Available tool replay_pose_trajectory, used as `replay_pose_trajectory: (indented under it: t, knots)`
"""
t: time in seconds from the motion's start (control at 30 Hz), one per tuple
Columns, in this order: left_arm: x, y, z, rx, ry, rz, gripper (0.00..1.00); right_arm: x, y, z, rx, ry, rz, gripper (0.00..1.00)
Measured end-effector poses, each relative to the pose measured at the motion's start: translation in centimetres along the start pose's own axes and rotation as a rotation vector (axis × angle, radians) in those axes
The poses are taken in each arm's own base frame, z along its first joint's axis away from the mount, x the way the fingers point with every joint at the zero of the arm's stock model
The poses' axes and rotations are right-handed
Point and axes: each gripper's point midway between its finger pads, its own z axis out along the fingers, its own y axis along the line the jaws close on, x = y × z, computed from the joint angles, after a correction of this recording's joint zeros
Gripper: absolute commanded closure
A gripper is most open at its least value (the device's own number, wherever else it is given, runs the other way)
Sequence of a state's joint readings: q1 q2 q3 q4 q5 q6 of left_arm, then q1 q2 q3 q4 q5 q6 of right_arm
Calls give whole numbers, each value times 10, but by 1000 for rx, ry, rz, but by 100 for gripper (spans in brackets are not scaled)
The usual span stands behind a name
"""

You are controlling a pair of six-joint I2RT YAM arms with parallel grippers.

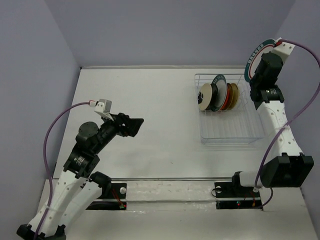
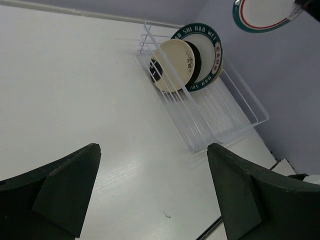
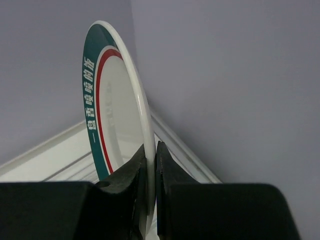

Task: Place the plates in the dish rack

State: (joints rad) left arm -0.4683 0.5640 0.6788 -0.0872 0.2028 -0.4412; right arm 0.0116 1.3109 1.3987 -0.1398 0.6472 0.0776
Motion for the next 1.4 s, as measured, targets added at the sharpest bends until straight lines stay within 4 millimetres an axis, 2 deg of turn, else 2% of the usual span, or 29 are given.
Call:
replay_pose_trajectory:
  t: [0.07, 0.13, 0.3, 0.53, 0.7, 0.97, 1.07, 1.13, 1.23, 1.27, 1.33, 1.37, 1.4]
  knots:
    - [-7, -3, -7, 12, -32, 13, 1, 9, -7, 14, 37, 0, -67, 93]
    - [-14, -5, -13, 19, -65, 25, 1, 30, -12, 30, 54, 28, -164, 93]
    - [-18, -5, -17, 18, -81, 37, 1, 76, -14, 38, 17, 107, -333, 93]
    - [-16, -4, -17, 23, -70, 50, 1, 93, -4, 37, -77, 130, -416, 93]
    - [-16, -1, -16, 20, -63, 50, 1, 114, 2, 35, -141, 163, -447, 93]
    - [-14, 1, -14, 22, -50, 48, 1, 134, 4, 31, -174, 200, -460, 93]
    - [-15, 3, -14, 19, -52, 48, 1, 150, 4, 28, -192, 229, -460, 92]
    - [-15, 4, -14, 19, -51, 47, 1, 157, 3, 27, -197, 245, -461, 90]
    - [-15, 5, -12, 20, -46, 46, 1, 170, 2, 23, -206, 271, -457, 79]
    - [-15, 6, -11, 19, -44, 45, 1, 172, 3, 23, -209, 276, -452, 71]
    - [-14, 6, -11, 19, -39, 44, 1, 174, 4, 22, -212, 283, -439, 63]
    - [-14, 7, -10, 18, -37, 43, 1, 174, 4, 22, -214, 284, -433, 52]
    - [-14, 7, -10, 17, -37, 42, 1, 175, 5, 23, -211, 285, -427, 48]
